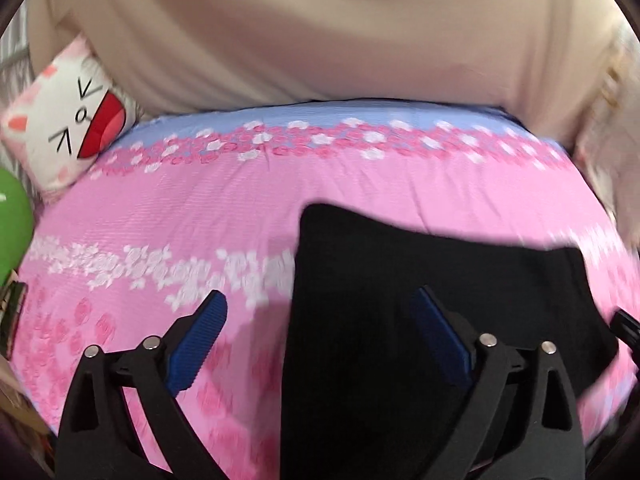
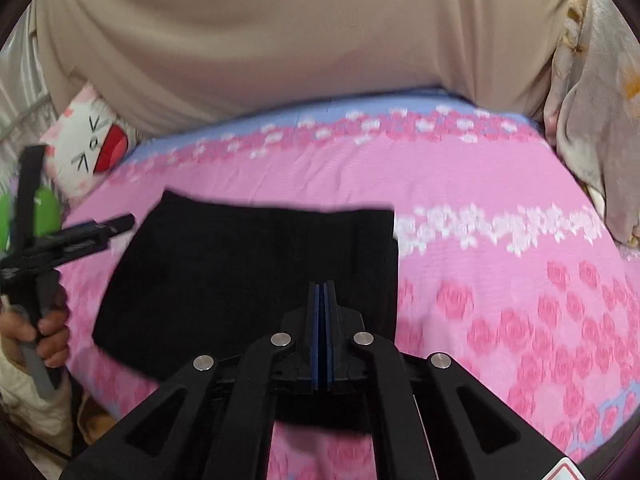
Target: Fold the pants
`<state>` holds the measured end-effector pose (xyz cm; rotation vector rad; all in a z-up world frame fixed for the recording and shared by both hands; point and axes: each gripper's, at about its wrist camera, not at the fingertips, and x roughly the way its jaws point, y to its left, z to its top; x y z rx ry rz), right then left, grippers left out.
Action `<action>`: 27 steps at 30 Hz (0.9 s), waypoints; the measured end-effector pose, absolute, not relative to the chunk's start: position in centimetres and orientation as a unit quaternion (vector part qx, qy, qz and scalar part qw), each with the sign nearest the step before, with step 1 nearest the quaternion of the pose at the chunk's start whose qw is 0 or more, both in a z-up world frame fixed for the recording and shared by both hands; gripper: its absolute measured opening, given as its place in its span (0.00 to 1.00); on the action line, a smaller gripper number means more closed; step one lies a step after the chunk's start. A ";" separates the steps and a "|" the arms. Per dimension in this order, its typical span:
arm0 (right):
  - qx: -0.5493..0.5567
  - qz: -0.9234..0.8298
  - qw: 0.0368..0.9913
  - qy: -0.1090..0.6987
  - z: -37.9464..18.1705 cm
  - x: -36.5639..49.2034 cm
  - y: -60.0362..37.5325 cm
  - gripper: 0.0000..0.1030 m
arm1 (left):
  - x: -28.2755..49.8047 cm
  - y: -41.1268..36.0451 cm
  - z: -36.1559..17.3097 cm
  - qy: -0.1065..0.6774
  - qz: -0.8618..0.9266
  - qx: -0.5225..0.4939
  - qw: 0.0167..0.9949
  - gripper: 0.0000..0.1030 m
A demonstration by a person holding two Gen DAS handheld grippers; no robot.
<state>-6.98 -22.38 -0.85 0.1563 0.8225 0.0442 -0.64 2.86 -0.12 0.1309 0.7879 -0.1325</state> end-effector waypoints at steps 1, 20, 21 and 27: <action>0.072 0.021 0.906 0.417 -2.0 -7.3 -22.3 0.01 | -2.2 2.5 -0.9 0.386 -0.068 0.085 0.916 0.90; 0.089 0.049 0.916 0.387 -2.0 -9.9 -19.3 0.09 | -4.4 1.7 -4.8 0.405 -0.029 0.111 0.907 0.91; 0.083 0.049 0.913 0.397 -2.8 -9.5 -18.9 0.09 | -4.5 1.7 -4.8 0.405 -0.028 0.111 0.907 0.91; 0.117 0.043 0.903 0.410 -3.9 -9.3 -20.1 0.05 | -4.6 1.7 -4.8 0.404 -0.027 0.112 0.908 0.91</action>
